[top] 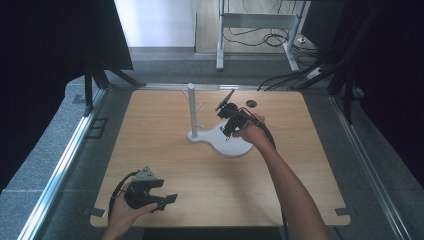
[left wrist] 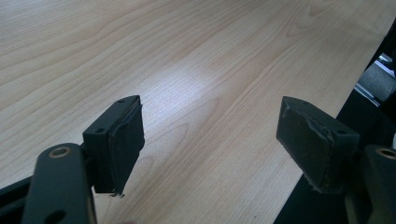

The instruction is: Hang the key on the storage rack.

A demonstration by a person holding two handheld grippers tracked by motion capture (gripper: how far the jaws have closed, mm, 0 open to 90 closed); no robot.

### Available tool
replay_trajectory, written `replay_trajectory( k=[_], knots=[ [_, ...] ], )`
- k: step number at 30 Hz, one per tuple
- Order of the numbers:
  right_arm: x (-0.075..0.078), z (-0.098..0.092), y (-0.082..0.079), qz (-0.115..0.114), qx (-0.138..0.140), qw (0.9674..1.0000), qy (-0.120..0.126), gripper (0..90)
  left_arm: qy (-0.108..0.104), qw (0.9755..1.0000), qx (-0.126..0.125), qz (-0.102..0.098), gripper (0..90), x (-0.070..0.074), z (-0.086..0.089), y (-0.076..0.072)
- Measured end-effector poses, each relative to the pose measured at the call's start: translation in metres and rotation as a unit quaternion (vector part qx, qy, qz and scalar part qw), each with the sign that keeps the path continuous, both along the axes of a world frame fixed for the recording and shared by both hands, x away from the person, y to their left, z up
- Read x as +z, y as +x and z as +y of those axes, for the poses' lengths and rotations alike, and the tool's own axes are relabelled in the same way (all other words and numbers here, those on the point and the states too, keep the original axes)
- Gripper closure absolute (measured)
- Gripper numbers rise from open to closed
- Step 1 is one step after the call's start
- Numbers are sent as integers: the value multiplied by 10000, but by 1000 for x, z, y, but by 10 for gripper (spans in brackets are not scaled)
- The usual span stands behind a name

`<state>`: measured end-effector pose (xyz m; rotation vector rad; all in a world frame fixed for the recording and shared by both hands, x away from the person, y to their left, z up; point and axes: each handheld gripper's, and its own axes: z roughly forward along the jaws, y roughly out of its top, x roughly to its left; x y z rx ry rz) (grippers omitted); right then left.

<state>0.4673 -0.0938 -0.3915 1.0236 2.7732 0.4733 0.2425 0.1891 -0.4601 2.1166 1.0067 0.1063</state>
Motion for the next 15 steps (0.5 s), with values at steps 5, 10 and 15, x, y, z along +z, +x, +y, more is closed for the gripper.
replay_trajectory(
  k=[5,10,15],
  knots=[
    [5,1,5,-39,-36,10000,22,850,6,10000,8,0,238,0,1,0],
    [6,6,8,-41,-56,10000,-21,849,1,10000,4,2,238,0,1,0],
    [8,8,13,-78,-91,9999,27,850,-16,10000,10,-2,238,0,2,0]
  ],
)
